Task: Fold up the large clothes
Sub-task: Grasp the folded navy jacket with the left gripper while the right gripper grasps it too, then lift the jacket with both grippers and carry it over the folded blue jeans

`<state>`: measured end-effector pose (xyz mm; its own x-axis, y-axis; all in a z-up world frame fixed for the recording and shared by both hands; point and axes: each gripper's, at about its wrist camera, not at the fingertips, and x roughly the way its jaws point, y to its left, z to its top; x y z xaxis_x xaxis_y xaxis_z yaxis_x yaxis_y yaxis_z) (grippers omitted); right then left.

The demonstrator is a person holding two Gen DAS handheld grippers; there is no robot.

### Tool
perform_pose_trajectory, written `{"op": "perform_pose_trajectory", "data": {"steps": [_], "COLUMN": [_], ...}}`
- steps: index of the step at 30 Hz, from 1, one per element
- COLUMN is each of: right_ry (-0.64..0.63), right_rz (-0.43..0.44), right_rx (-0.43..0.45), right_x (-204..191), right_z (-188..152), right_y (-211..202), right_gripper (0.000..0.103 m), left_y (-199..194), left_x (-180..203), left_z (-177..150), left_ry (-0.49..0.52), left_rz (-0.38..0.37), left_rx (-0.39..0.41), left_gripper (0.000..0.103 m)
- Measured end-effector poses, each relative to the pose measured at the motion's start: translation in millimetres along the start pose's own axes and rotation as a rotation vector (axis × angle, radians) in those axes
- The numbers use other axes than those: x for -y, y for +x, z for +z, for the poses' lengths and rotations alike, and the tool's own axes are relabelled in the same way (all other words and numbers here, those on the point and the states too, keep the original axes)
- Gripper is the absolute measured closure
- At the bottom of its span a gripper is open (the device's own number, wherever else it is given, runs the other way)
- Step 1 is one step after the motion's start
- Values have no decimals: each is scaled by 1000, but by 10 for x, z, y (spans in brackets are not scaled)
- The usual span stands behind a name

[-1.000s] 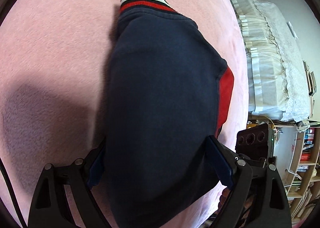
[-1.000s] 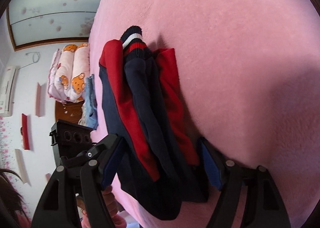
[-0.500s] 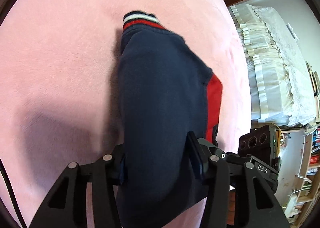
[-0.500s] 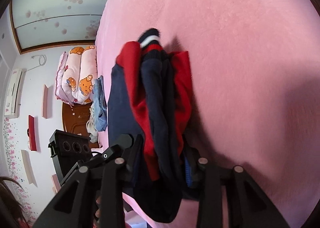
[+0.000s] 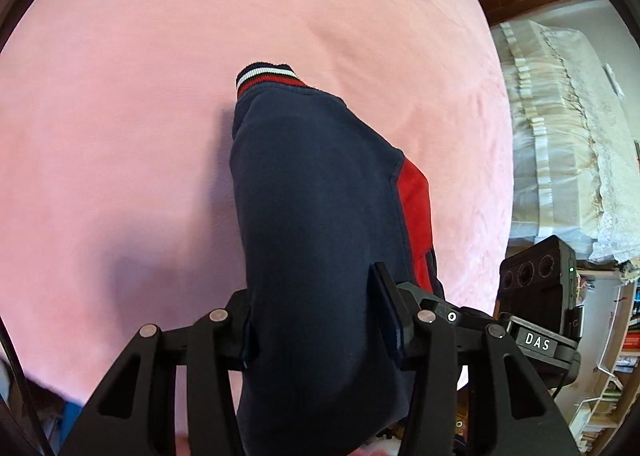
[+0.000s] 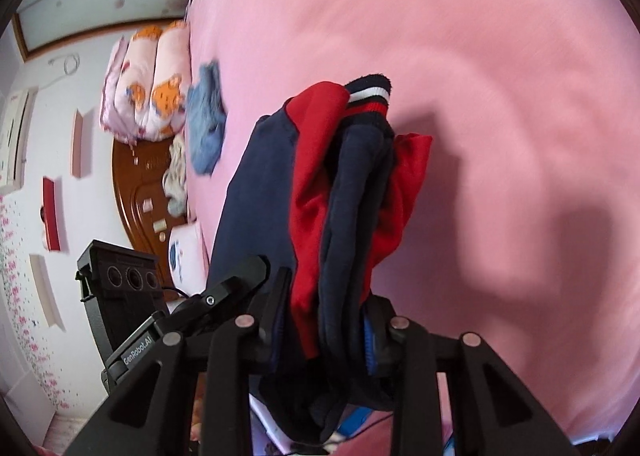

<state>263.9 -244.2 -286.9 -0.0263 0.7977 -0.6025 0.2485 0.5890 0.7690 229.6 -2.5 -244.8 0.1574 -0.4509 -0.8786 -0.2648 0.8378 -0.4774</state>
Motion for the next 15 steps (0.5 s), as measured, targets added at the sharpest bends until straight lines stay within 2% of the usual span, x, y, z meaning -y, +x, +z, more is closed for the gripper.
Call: {"op": "perform_pose_trajectory", "data": {"steps": [7,11,15], "right_ry": [-107,-201,-209], "right_rz": [-37,-55,-34], "right_rx": [-74,-55,8], "right_x": [-916,-1588,-2227], "right_z": [-353,-497,-594], "right_y": [394,754,1149], "right_gripper": [75,75,76], "left_y": [-1033,-1639,-2178], "left_x": [-675,-1260,-1755], "left_z": [-128,63,448], "left_ry": [-79,-87,-34], "left_rz": [-20,-63,-100], "left_rx": [70,106,120], "left_gripper": [56,56,56]}}
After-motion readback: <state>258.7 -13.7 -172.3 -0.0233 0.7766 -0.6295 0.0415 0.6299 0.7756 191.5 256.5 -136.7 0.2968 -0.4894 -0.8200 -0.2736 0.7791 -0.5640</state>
